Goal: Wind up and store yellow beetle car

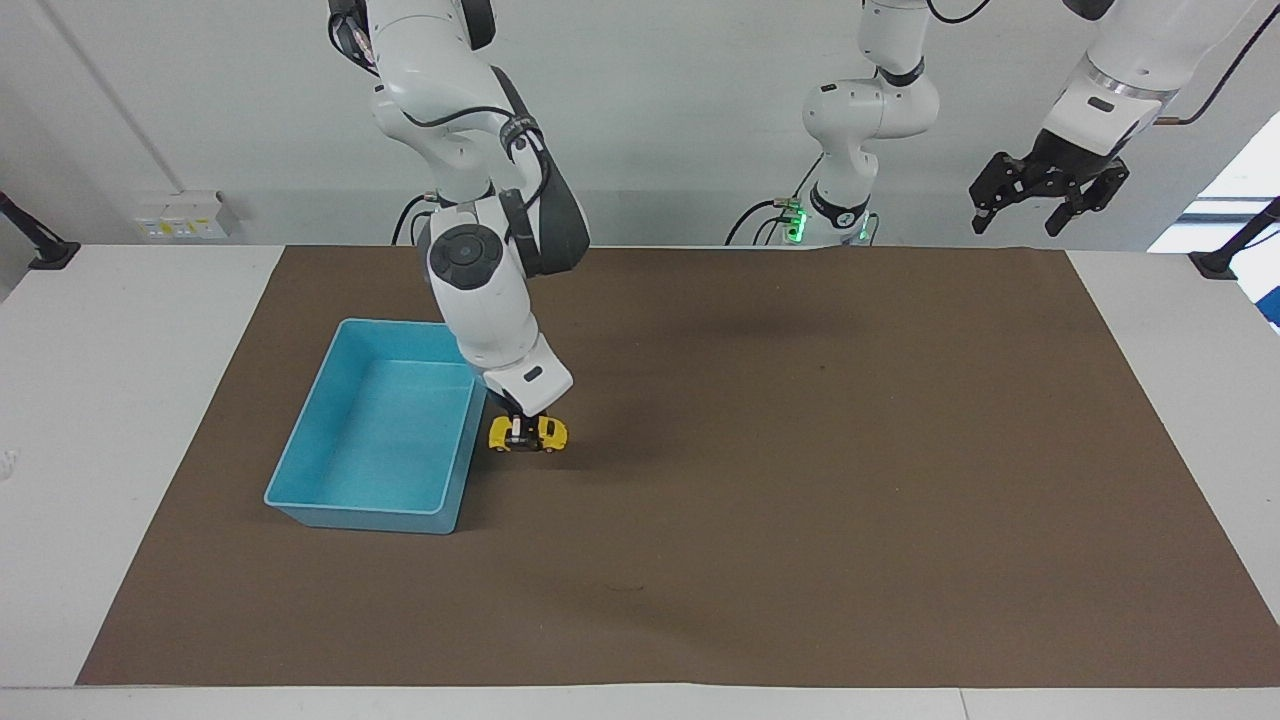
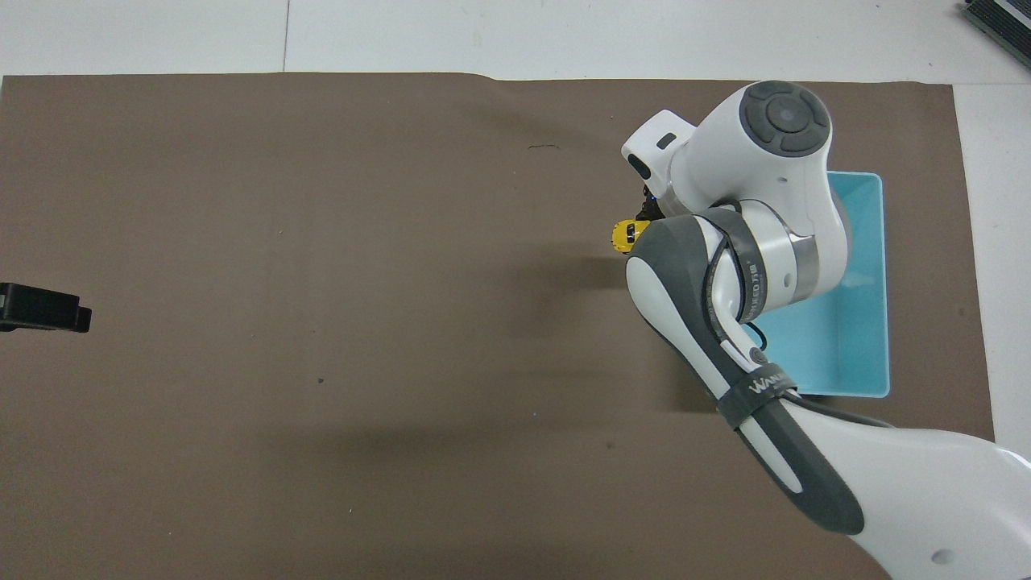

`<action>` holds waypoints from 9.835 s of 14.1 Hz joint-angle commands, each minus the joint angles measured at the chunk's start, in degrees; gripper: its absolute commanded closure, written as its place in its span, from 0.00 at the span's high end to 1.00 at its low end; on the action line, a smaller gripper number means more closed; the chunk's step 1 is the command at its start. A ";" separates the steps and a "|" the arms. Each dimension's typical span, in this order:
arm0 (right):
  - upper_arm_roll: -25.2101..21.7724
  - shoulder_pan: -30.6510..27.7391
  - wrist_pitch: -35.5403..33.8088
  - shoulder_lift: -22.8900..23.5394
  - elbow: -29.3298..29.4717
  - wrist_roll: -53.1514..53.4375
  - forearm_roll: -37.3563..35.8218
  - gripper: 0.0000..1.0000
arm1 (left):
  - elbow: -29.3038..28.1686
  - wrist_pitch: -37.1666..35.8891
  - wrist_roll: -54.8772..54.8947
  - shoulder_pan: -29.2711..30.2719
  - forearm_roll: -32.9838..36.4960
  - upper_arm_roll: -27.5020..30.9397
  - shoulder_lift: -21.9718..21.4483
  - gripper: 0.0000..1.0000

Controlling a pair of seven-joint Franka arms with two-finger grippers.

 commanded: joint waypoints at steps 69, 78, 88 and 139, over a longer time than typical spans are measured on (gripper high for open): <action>0.75 -18.17 13.88 -12.34 -24.69 -20.53 0.22 0.92 | 0.69 1.04 0.28 0.40 -0.03 -0.33 0.58 1.00; 1.90 -18.52 5.17 -13.75 -17.65 -17.71 2.42 1.00 | 0.60 0.25 -0.33 0.66 -0.12 -0.33 0.40 1.00; -0.30 -17.11 -2.05 -20.15 -13.95 -4.54 2.86 1.00 | 0.60 0.25 -0.25 0.75 -0.12 -0.33 0.40 1.00; 0.58 -15.97 -22.62 -24.82 -2.43 73.17 -2.95 1.00 | 0.60 0.25 -0.33 0.75 -0.12 -0.33 0.40 1.00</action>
